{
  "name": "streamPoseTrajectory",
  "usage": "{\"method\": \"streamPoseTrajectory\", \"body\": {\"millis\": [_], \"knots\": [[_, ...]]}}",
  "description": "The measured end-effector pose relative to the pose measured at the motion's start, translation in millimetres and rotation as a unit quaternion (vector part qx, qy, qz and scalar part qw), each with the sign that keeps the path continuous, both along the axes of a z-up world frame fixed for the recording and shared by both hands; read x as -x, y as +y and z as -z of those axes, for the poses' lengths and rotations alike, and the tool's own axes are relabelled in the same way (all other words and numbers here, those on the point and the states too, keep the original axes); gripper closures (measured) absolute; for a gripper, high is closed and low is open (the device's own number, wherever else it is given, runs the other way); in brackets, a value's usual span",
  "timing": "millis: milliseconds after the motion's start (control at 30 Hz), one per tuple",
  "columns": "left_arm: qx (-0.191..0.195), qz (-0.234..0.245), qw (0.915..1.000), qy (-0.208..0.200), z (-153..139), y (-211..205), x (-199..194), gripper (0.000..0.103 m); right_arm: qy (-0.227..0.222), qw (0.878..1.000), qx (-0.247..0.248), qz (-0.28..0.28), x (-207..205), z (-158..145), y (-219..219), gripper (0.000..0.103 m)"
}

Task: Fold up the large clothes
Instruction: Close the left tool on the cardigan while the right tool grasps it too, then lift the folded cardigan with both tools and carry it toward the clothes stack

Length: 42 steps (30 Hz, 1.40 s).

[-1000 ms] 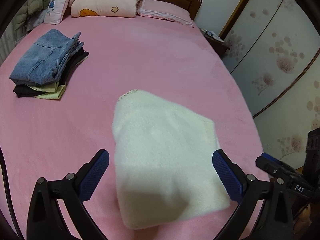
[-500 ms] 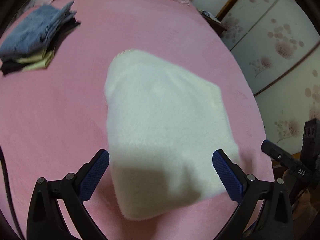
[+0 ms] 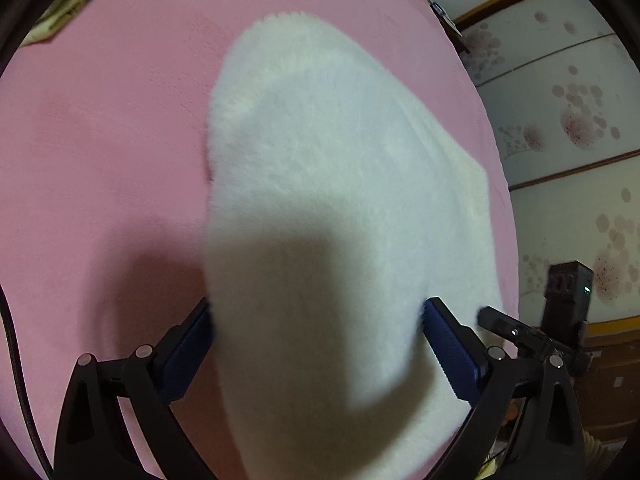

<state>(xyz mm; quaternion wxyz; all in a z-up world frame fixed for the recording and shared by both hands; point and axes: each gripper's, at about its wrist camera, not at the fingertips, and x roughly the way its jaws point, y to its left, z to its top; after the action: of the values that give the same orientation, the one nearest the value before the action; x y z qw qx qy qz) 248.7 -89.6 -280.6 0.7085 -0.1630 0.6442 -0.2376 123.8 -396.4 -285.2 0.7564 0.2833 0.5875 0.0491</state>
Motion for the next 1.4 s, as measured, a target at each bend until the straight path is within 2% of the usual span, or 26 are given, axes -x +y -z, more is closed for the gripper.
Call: {"method": "streamPoseTrajectory", "body": {"millis": [100,200,300,467,533,567,600,633,700,733,767,800,867,1000,1233,1400], "knots": [[0.025,0.011,0.9995,0.018,14.6,-3.9,-6.5,0.001,0.01,0.999,-0.047,0.006,-0.5,20.1,-6.2,0.001],[0.069,0.009,0.9961,0.055,36.0,-2.8,-10.7,0.0,0.0,0.997,-0.078,0.002,-2.6,29.9,-8.9,0.001],[0.092,0.015,0.9929,0.073,49.1,-7.3,-12.9,0.0,-0.004,0.996,-0.094,-0.01,-8.1,37.6,-8.7,0.001],[0.09,0.027,0.9914,0.091,55.5,-14.4,-15.9,0.0,-0.013,0.995,-0.094,-0.022,-19.9,39.5,-4.9,0.0],[0.071,0.026,0.9928,0.093,54.1,-23.3,-16.0,0.0,-0.017,0.995,-0.094,-0.023,-23.0,38.0,-2.0,0.001],[0.055,0.024,0.9941,0.091,50.2,-26.8,-15.2,0.0,-0.02,0.995,-0.093,-0.025,-23.9,36.5,-0.8,0.007],[0.036,0.021,0.9956,0.083,46.3,-31.3,-14.0,0.0,-0.021,0.995,-0.094,-0.028,-24.9,34.5,0.3,0.017],[0.018,0.02,0.997,0.072,41.9,-35.7,-12.0,0.001,-0.017,0.995,-0.093,-0.024,-25.3,32.6,0.6,0.02],[-0.022,0.016,0.9989,0.037,27.3,-46.1,-2.1,0.009,-0.017,0.996,-0.085,-0.019,-22.8,26.5,0.3,0.035],[-0.035,0.013,0.9991,0.019,18.2,-50.9,3.6,0.02,-0.021,0.997,-0.078,-0.02,-20.4,20.3,1.0,0.04],[-0.042,0.012,0.999,0.006,11.9,-53.8,7.7,0.031,-0.024,0.997,-0.073,-0.022,-18.2,14.7,0.9,0.052],[-0.053,0.008,0.9985,-0.015,-0.2,-59.0,16.1,0.034,-0.029,0.997,-0.068,-0.026,-15.9,7.0,2.5,0.057],[-0.067,0.001,0.9973,-0.03,-14.6,-66.0,27.3,0.037,-0.032,0.998,-0.05,-0.031,-12.3,-6.4,7.6,0.06],[-0.066,-0.009,0.9976,-0.021,-36.5,-65.4,52.9,0.038,-0.025,0.998,-0.031,-0.044,3.7,-35.7,16.4,0.061],[-0.067,-0.024,0.9967,-0.04,-123.8,-43.7,119.4,0.038,-0.038,0.996,-0.041,-0.076,59.0,-112.8,44.9,0.061],[-0.066,-0.036,0.9958,-0.052,-176.0,-14.3,142.1,0.038,-0.054,0.992,-0.054,-0.101,77.4,-161.2,77.3,0.061]]}}
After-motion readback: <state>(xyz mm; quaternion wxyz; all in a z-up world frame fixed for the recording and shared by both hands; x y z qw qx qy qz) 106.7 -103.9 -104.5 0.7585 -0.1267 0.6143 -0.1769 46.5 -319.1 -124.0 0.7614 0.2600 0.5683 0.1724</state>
